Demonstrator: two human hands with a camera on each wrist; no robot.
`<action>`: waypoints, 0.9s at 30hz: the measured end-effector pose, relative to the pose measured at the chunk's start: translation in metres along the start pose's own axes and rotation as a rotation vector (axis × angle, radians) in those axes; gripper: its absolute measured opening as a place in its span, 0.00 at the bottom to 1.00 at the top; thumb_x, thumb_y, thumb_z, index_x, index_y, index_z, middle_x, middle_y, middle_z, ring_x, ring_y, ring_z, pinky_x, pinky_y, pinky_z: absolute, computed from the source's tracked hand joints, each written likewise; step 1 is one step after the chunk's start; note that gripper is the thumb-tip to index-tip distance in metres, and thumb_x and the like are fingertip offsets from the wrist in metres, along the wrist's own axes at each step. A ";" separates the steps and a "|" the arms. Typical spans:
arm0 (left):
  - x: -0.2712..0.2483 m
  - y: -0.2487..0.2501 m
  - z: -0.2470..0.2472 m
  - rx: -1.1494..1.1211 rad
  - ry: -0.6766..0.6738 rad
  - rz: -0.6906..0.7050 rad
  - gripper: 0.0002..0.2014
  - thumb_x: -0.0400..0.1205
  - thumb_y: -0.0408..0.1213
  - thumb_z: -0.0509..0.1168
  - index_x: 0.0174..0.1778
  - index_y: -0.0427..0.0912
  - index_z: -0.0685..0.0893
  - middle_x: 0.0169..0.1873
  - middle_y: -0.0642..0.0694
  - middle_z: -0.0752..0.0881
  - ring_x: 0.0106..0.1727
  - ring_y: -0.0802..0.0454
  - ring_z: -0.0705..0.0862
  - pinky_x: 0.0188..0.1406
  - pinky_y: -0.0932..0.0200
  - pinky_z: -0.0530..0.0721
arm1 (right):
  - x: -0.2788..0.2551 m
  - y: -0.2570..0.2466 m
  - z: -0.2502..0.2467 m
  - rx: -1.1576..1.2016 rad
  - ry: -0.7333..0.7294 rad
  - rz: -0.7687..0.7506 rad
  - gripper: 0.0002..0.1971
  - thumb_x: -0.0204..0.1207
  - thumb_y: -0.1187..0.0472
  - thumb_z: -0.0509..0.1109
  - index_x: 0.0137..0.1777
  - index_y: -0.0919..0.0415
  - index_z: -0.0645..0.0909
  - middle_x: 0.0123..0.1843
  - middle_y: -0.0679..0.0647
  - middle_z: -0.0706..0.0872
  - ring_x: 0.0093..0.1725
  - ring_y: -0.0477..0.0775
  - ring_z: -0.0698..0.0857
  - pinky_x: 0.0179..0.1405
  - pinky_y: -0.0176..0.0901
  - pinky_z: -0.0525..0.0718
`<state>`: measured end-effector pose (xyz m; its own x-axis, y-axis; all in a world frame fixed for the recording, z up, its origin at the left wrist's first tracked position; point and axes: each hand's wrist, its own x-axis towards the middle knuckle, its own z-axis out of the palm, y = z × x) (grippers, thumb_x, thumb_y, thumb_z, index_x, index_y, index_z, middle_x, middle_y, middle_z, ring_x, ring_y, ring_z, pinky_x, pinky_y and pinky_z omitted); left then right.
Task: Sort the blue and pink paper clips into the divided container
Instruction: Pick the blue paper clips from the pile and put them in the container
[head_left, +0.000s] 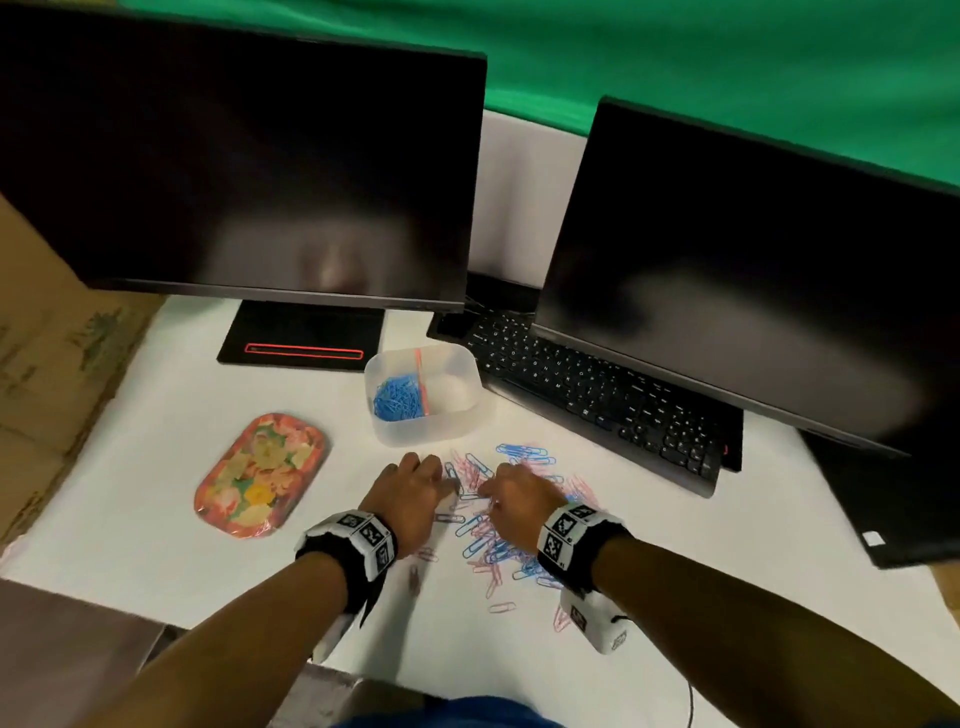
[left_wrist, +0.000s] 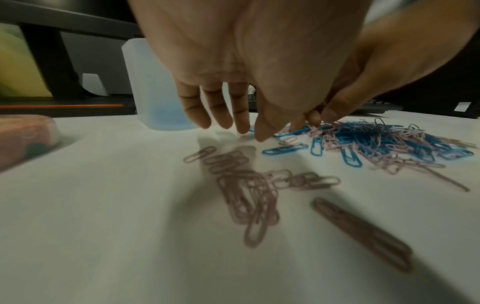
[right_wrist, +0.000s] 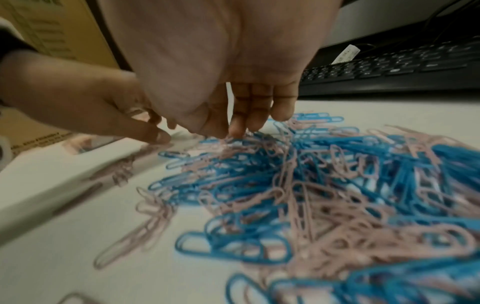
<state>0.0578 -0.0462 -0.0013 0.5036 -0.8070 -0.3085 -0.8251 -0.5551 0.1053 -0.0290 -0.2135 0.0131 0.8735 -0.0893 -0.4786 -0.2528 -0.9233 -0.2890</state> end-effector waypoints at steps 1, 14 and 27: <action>0.000 -0.001 0.000 0.012 0.007 -0.005 0.28 0.74 0.31 0.59 0.72 0.54 0.74 0.63 0.47 0.73 0.62 0.42 0.71 0.53 0.52 0.75 | 0.000 0.002 0.004 -0.008 0.033 -0.027 0.20 0.78 0.65 0.60 0.68 0.54 0.80 0.64 0.57 0.79 0.68 0.61 0.76 0.69 0.51 0.77; 0.007 -0.009 0.002 -0.108 0.058 -0.088 0.13 0.78 0.36 0.62 0.59 0.48 0.79 0.56 0.47 0.80 0.60 0.44 0.77 0.53 0.51 0.77 | 0.016 -0.016 0.005 -0.170 0.062 -0.054 0.12 0.79 0.62 0.63 0.59 0.61 0.82 0.60 0.59 0.79 0.61 0.61 0.79 0.60 0.52 0.81; 0.012 -0.014 0.002 -0.279 0.015 -0.080 0.06 0.77 0.34 0.60 0.45 0.46 0.80 0.47 0.47 0.83 0.50 0.44 0.81 0.45 0.53 0.77 | 0.010 0.003 -0.009 0.526 0.254 0.016 0.08 0.77 0.65 0.66 0.51 0.56 0.84 0.36 0.51 0.86 0.35 0.50 0.84 0.40 0.38 0.82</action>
<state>0.0744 -0.0478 -0.0083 0.5693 -0.7605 -0.3125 -0.6813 -0.6491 0.3383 -0.0170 -0.2206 0.0149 0.9238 -0.2481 -0.2914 -0.3827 -0.6170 -0.6876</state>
